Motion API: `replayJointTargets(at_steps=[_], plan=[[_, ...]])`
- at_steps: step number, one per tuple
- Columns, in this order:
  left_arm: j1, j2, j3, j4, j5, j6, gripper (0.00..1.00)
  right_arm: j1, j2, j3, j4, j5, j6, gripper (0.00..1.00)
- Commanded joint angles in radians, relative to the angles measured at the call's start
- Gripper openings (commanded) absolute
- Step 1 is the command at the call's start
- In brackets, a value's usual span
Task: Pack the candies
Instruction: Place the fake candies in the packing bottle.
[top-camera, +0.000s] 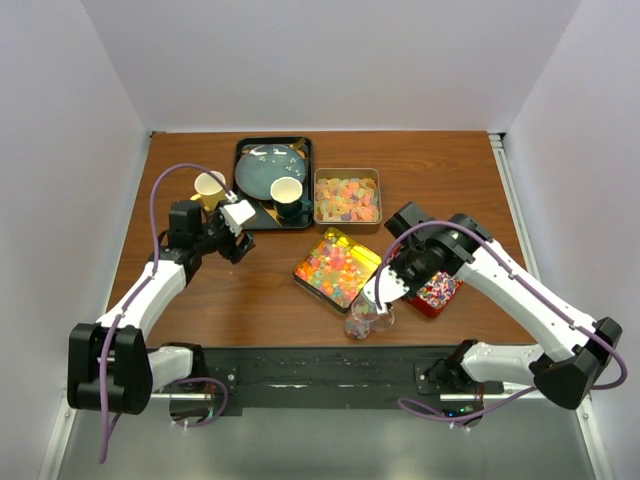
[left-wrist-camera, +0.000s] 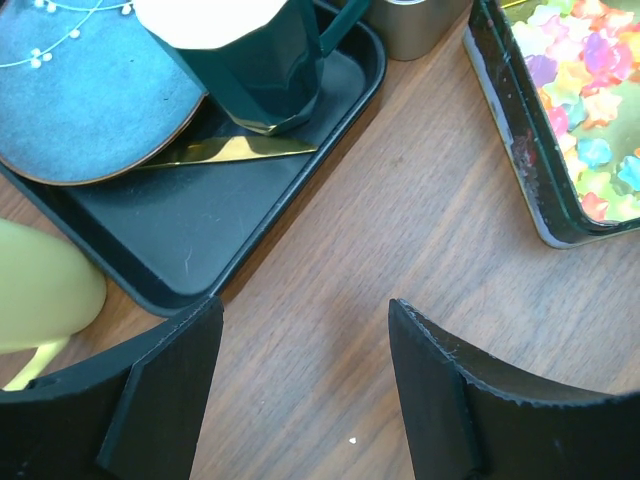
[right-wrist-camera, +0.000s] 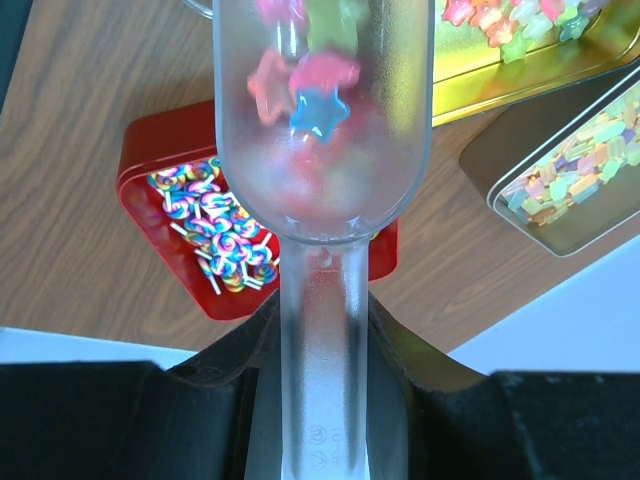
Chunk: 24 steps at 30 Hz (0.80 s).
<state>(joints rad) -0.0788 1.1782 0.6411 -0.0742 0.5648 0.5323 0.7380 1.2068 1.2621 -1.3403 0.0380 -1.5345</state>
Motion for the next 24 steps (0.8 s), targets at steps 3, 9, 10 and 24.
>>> replayJointTargets(at_steps=[3, 9, 10, 24], plan=[[0.01, 0.026, 0.032, 0.042, 0.064, -0.032, 0.71, 0.057, -0.013, 0.037, -0.241, 0.099, 0.046, 0.0], [-0.002, 0.029, 0.048, 0.033, 0.151, -0.038, 0.71, 0.075, -0.038, 0.074, -0.247, 0.125, 0.051, 0.0], [-0.009, 0.031, 0.039, 0.031, 0.165, -0.034, 0.71, 0.075, -0.045, 0.085, -0.247, 0.125, 0.05, 0.0], [-0.285, 0.161, -0.06, 0.309, 0.144, -0.166, 0.7, -0.087, 0.193, 0.304, -0.053, 0.056, 0.264, 0.0]])
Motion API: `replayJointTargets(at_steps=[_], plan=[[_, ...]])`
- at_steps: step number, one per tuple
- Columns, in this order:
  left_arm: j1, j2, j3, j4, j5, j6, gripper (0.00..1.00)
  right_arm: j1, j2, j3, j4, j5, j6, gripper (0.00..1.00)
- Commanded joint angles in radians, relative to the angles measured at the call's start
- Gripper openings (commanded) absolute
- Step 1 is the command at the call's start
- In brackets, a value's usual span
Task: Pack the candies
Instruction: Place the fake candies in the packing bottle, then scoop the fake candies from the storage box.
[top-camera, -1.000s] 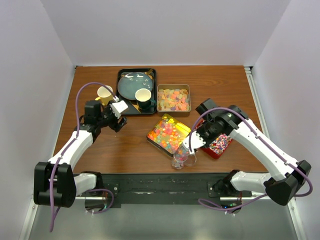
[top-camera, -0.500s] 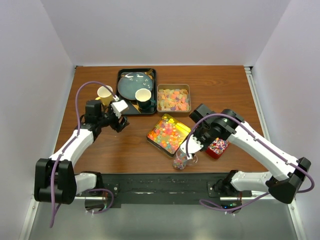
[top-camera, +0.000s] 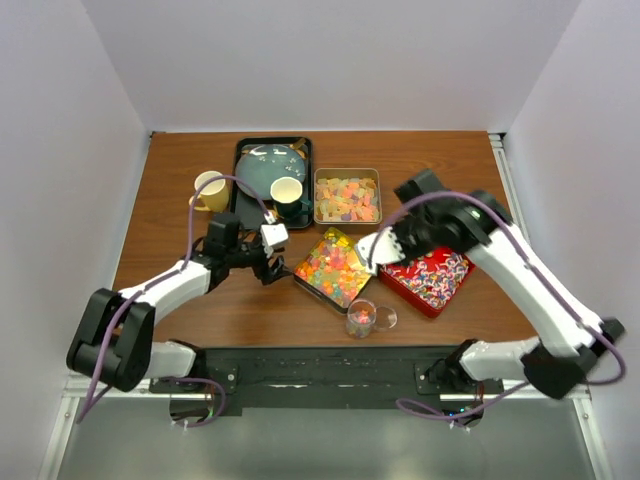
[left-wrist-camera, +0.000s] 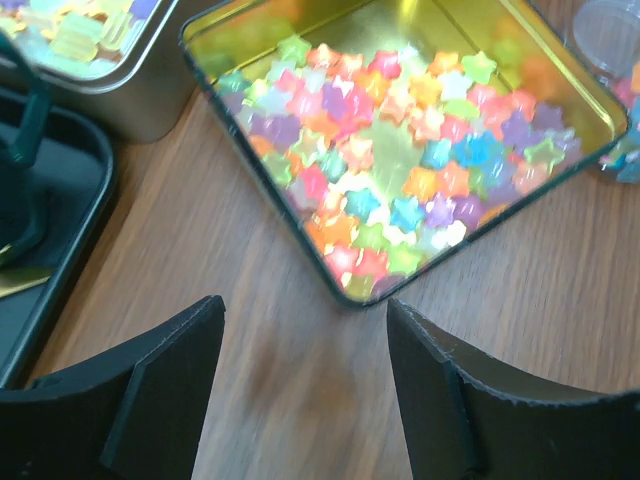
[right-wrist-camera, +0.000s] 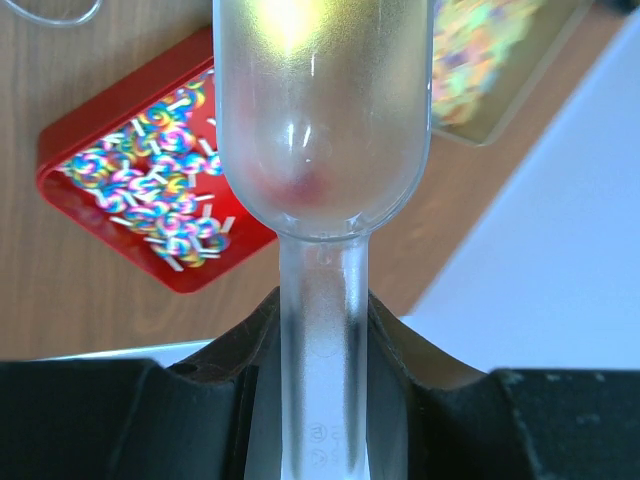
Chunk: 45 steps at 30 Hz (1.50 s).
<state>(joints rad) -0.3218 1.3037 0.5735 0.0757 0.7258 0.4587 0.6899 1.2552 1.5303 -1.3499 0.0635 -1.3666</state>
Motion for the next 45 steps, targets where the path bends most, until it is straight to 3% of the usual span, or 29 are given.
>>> replayJointTargets(at_steps=[1, 8, 14, 23, 28, 34, 45], plan=[[-0.046, 0.039, 0.011, 0.159, -0.014, -0.094, 0.7, -0.039, 0.198, 0.051, -0.048, 0.029, 0.104, 0.0], [-0.069, -0.004, -0.013, 0.127, -0.029, -0.104, 0.69, -0.039, 0.409, 0.137, -0.043, 0.117, 0.195, 0.0], [-0.094, -0.035, -0.043, 0.084, -0.158, -0.186, 0.71, -0.03, 0.527, 0.206, -0.008, 0.26, 0.231, 0.0], [-0.071, -0.11, -0.014, -0.045, -0.22, -0.259, 0.73, 0.071, 0.593, 0.203, 0.073, 0.429, 0.21, 0.0], [0.035, -0.17, -0.034, -0.071, -0.183, -0.322, 0.73, 0.125, 0.604, 0.105, 0.181, 0.561, 0.161, 0.0], [0.144, -0.184, -0.029, -0.122, -0.143, -0.408, 0.73, 0.175, 0.68, 0.106, 0.224, 0.64, 0.188, 0.0], [0.126, -0.112, -0.058, -0.05, 0.061, -0.36, 0.73, 0.269, 0.702, 0.156, 0.166, 0.576, 0.248, 0.0]])
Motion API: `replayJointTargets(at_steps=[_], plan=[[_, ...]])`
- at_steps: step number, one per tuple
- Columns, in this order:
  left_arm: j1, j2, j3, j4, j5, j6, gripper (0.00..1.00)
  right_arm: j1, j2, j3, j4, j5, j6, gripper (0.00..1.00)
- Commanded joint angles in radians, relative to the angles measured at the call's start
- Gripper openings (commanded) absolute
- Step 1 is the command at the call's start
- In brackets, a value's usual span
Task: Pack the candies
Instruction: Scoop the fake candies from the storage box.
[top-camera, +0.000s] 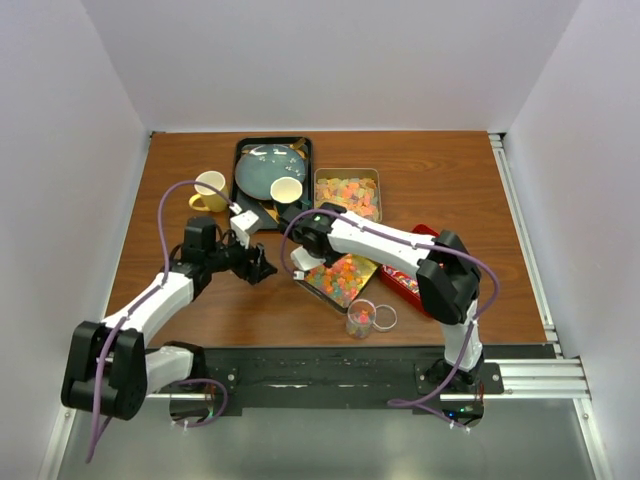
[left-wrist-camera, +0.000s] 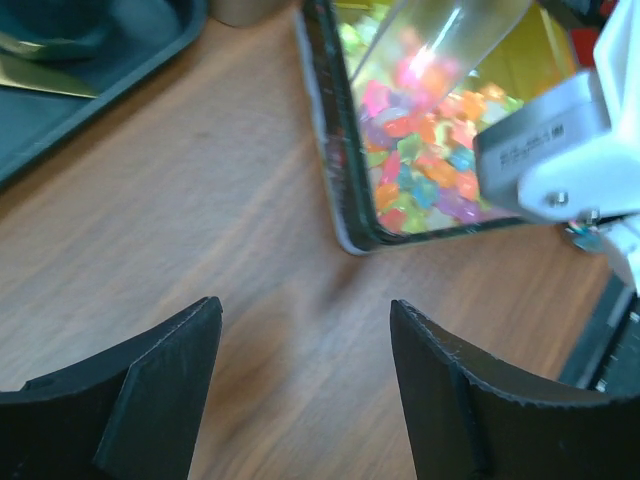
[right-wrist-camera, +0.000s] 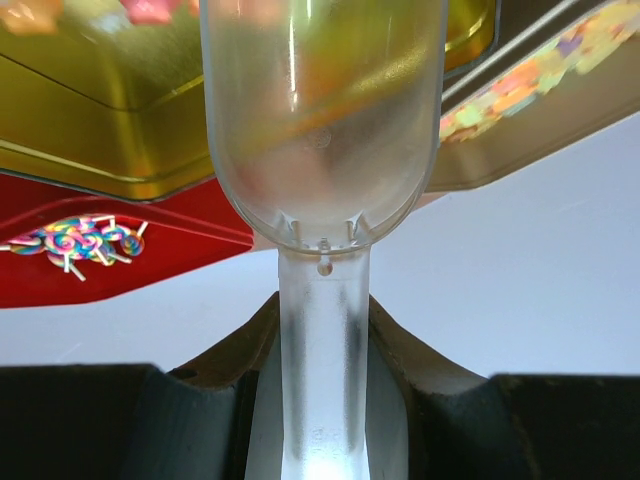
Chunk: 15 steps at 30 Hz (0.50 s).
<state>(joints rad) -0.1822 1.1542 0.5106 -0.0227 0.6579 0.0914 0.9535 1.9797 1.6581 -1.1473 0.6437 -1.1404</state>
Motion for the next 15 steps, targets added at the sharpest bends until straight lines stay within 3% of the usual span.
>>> replayJointTargets(at_steps=[1, 8, 11, 15], plan=[[-0.016, 0.042, 0.0, 0.055, 0.132, 0.002, 0.73, -0.018, -0.034, 0.023, -0.029, -0.004, 0.007, 0.0], [-0.054, 0.079, 0.039, 0.087, 0.131, 0.031, 0.73, -0.15, -0.088, 0.068, -0.081, -0.021, -0.045, 0.0], [-0.065, 0.065, 0.034, 0.095, 0.155, 0.125, 0.73, -0.167, -0.111, 0.057, -0.113, -0.038, -0.065, 0.0], [-0.068, 0.061, 0.06, -0.034, 0.204, 0.402, 0.73, -0.167, -0.116, 0.032, -0.17, -0.05, -0.032, 0.0]])
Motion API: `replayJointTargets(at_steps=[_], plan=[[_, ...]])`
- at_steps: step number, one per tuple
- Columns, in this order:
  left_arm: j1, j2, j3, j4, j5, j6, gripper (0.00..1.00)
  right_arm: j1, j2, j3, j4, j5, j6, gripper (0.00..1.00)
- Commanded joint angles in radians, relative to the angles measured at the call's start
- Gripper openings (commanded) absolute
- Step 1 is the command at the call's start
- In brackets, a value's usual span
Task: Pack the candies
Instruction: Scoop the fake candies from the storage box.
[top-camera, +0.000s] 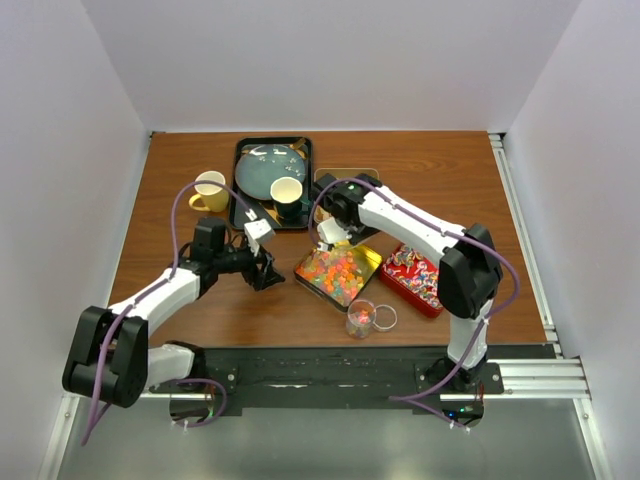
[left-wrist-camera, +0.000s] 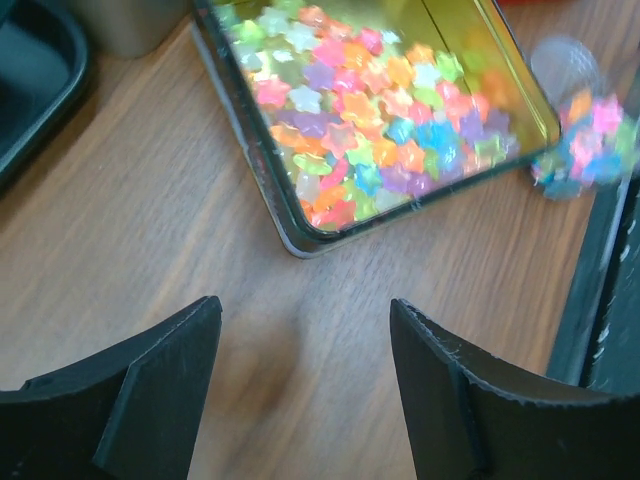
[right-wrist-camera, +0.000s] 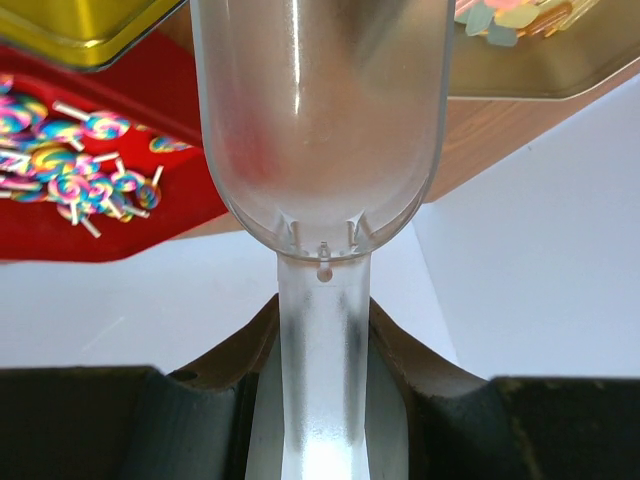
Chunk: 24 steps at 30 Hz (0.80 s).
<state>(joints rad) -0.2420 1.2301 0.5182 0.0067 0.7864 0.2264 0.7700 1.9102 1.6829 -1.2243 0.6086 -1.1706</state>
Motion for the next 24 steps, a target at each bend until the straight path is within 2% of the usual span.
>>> replayJointTargets(at_steps=[1, 3, 9, 11, 18, 24], plan=[[-0.008, -0.008, 0.06, -0.114, 0.094, 0.321, 0.73, 0.017, -0.046, -0.011, -0.096, -0.013, 0.003, 0.0], [-0.017, 0.002, 0.062, -0.126, 0.106, 0.401, 0.72, 0.017, -0.053, -0.035, -0.101, 0.005, 0.011, 0.0], [-0.068, 0.037, 0.019, -0.059, 0.044, 0.419, 0.63, 0.017, -0.022, -0.045, -0.133, 0.052, 0.051, 0.0], [-0.074, 0.026, -0.01, 0.027, 0.028, 0.395, 0.62, 0.017, -0.014, -0.042, -0.141, 0.06, 0.058, 0.0], [-0.074, 0.029, -0.063, 0.076, 0.011, 0.389, 0.62, 0.043, 0.035, -0.049, -0.17, 0.114, 0.109, 0.0], [-0.072, 0.04, -0.113, 0.159, 0.017, 0.45, 0.63, 0.072, 0.082, -0.043, -0.205, 0.131, 0.155, 0.0]])
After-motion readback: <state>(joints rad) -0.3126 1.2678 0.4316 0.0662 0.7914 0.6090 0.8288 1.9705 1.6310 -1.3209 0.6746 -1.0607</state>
